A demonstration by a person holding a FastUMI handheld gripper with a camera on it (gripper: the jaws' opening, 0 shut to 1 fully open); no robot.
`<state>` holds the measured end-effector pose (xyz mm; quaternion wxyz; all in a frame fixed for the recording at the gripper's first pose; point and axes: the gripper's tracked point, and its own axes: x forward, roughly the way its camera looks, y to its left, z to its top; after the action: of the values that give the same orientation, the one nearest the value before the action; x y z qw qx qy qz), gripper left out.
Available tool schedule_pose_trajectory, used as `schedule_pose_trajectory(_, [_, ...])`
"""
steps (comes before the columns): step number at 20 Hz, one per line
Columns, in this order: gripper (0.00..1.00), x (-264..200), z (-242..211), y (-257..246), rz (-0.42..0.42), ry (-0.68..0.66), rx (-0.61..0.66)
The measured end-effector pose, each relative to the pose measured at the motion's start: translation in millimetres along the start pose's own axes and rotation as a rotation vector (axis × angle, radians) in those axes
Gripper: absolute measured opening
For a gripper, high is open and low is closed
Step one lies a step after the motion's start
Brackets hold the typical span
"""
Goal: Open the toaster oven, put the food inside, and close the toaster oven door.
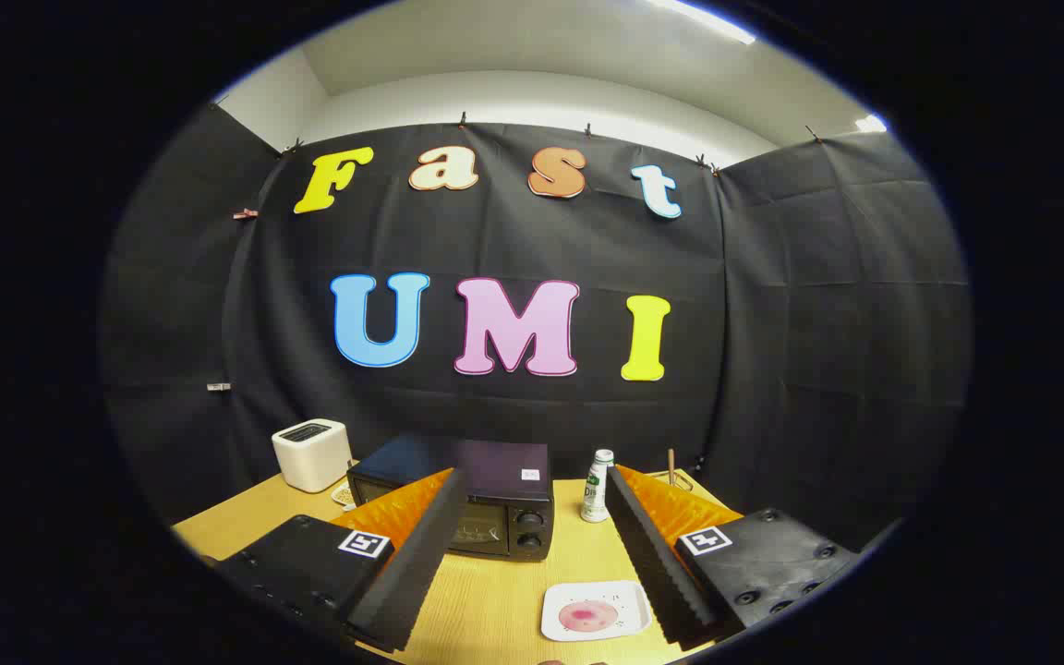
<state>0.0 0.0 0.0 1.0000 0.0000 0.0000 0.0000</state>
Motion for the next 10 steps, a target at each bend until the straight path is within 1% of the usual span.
schedule_pose_trajectory(10, [0.98, -1, -12, 8, 0.003, 0.017, -0.020])
